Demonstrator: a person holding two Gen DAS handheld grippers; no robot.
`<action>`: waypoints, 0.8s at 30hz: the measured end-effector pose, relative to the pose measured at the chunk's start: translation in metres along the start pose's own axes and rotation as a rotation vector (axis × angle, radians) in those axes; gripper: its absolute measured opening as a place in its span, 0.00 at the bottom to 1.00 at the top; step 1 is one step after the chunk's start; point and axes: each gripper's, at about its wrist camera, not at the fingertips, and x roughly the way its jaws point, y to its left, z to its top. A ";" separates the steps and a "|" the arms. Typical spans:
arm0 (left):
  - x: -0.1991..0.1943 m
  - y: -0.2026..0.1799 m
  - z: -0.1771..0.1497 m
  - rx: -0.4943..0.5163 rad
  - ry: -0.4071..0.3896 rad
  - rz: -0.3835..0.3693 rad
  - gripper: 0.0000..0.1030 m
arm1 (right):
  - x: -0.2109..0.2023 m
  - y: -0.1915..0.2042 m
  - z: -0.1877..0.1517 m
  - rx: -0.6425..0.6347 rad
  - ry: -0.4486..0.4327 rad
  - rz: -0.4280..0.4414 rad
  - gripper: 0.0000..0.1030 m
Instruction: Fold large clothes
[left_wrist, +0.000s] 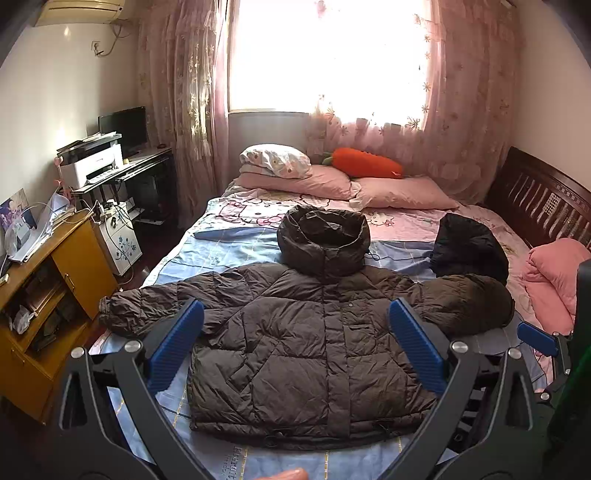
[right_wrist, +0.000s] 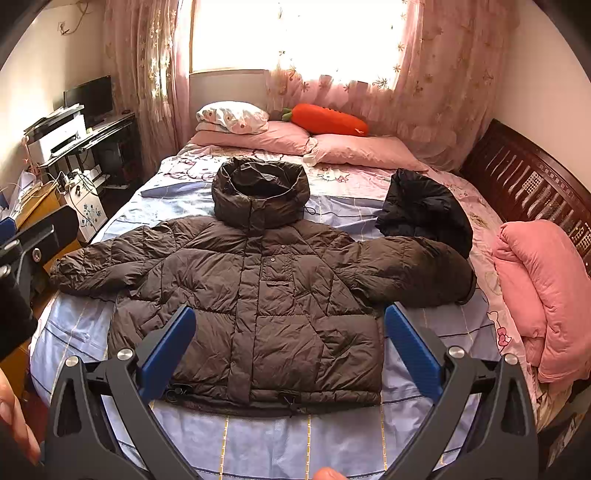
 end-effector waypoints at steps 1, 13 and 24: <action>-0.001 0.000 -0.001 0.001 -0.001 -0.001 0.98 | 0.000 0.000 0.000 0.001 0.000 0.000 0.99; -0.003 0.002 -0.003 0.004 0.001 -0.009 0.98 | 0.000 0.002 0.000 -0.003 0.001 0.001 0.99; -0.003 -0.001 -0.003 0.011 0.003 -0.014 0.98 | 0.000 0.003 0.001 -0.004 0.002 0.004 0.99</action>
